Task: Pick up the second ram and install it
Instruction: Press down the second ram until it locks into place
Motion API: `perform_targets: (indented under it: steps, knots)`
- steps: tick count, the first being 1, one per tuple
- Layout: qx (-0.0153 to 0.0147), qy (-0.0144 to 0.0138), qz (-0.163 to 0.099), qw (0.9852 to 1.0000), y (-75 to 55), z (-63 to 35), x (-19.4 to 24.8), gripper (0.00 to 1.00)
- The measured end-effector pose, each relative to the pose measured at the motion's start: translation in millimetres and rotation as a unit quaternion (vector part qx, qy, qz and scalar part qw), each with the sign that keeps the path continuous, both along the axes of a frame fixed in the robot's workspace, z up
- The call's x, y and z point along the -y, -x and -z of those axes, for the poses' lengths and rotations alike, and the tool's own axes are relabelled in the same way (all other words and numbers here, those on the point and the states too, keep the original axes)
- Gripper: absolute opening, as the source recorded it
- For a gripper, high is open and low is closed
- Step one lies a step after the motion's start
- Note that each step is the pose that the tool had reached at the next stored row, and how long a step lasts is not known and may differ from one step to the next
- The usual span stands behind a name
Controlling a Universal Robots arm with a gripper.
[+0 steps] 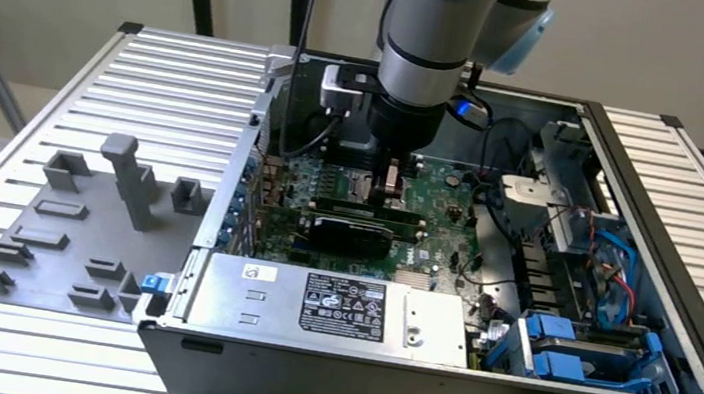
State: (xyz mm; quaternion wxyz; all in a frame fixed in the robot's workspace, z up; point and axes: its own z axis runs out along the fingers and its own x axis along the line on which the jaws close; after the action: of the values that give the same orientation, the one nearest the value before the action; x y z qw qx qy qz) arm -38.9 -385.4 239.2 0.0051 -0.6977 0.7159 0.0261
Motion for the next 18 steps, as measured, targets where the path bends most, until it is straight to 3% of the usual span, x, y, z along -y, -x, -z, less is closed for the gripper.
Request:
perform_targets:
  steps: [8, 18]
  knots:
    - [0.0000, 0.0000, 0.000, 1.0000, 0.1, 0.2, 0.0, 0.11]
    - [-0.0002, 0.0005, 0.000, 1.0000, 0.2, 12.7, 0.0, 0.11]
